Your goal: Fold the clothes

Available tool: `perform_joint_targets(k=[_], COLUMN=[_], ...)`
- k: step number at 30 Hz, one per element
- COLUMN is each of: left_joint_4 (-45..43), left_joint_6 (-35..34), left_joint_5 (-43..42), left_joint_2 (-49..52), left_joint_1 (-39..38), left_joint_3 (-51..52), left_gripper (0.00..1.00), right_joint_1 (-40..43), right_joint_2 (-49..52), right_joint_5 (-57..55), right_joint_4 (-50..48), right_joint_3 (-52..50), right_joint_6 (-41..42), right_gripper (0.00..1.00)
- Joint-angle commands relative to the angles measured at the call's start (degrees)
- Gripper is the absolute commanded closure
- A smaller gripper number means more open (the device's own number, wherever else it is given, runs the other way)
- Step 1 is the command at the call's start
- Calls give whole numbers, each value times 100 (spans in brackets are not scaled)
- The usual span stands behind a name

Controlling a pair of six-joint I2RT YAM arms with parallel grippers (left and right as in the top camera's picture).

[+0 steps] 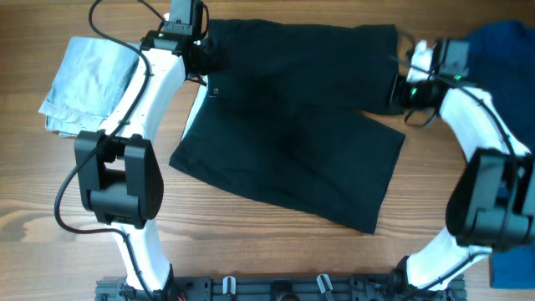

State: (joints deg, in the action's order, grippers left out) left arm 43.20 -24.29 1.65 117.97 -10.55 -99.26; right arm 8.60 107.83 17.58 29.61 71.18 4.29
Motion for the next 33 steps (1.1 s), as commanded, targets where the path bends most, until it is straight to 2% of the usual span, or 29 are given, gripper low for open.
perform_joint_targets(k=[1, 9, 12, 16, 19, 22, 30, 33], left_joint_4=[-15, -15, -15, -15, -15, -15, -15, -15], left_joint_6=[-55, -55, -55, -55, -55, -55, -55, -55], left_joint_5=[-28, -28, -28, -28, -28, -28, -28, -28], left_joint_2=[2, 2, 2, 2, 2, 2, 2, 2], left_joint_1=[-7, -7, -7, -7, -7, -7, -7, -7], left_joint_3=[15, 15, 15, 15, 15, 15, 15, 15], left_gripper=[0, 0, 0, 0, 0, 0, 0, 0], right_joint_1=[-37, -26, -28, -31, -37, -37, -37, -26], right_joint_2=[332, 446, 319, -326, -730, -831, 264, 754], right_joint_5=[129, -525, -96, 885, 911, 428, 79, -11], right_joint_4=[-2, -55, 184, 529, 393, 127, -463, -269], right_joint_3=[-289, -337, -142, 271, 363, 358, 304, 304], right_joint_6=[321, 339, 315, 323, 341, 343, 317, 315], right_gripper=[96, 96, 96, 96, 96, 96, 96, 96])
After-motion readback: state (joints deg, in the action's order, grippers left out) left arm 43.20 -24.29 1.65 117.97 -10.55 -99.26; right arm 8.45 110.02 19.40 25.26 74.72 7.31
